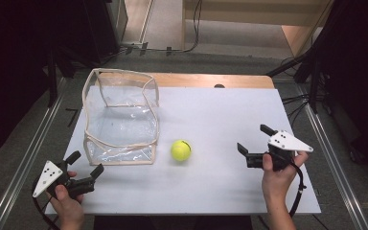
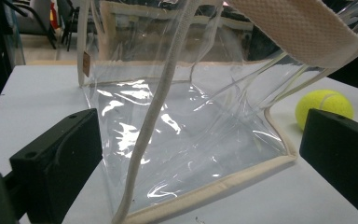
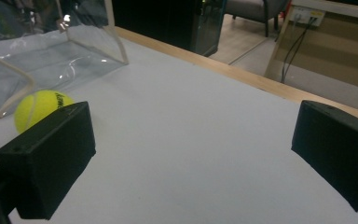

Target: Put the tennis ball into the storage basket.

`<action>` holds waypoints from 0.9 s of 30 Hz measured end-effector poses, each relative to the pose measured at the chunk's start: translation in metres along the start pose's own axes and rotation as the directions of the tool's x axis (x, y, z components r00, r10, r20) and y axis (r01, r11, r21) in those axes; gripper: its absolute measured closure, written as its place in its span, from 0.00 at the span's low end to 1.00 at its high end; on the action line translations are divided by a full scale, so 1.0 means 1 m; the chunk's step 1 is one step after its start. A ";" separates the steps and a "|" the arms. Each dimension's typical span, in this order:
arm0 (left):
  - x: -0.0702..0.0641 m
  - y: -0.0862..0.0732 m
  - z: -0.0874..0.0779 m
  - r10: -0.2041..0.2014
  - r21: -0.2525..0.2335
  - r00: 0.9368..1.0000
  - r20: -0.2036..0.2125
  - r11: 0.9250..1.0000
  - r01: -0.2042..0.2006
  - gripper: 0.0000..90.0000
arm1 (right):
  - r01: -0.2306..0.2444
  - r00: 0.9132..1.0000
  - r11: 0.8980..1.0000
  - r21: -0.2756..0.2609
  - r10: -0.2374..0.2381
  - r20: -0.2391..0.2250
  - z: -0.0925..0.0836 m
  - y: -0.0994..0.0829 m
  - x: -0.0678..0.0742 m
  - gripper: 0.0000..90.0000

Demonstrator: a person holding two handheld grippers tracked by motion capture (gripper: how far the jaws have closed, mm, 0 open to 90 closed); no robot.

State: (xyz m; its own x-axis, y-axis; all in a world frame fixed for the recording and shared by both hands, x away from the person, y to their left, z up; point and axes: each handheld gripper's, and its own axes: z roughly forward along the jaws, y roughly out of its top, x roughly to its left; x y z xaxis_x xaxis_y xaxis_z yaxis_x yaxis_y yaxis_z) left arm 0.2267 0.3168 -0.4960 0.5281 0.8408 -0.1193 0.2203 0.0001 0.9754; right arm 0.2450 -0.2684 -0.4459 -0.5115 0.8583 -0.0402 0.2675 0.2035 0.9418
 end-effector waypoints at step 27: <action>-0.001 0.000 0.000 0.006 -0.002 1.000 -0.003 1.000 -0.006 0.00 | 0.091 0.972 0.991 0.099 -0.067 -0.227 0.049 0.037 0.020 0.00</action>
State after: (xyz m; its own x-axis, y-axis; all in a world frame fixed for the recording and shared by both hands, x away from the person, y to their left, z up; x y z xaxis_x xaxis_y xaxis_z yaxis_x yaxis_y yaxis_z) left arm 0.2263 0.3165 -0.4959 0.5269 0.8423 -0.1134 0.2158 -0.0035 0.9764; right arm 0.2843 -0.2205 -0.4282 -0.7003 0.7133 -0.0264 0.2992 0.3269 0.8964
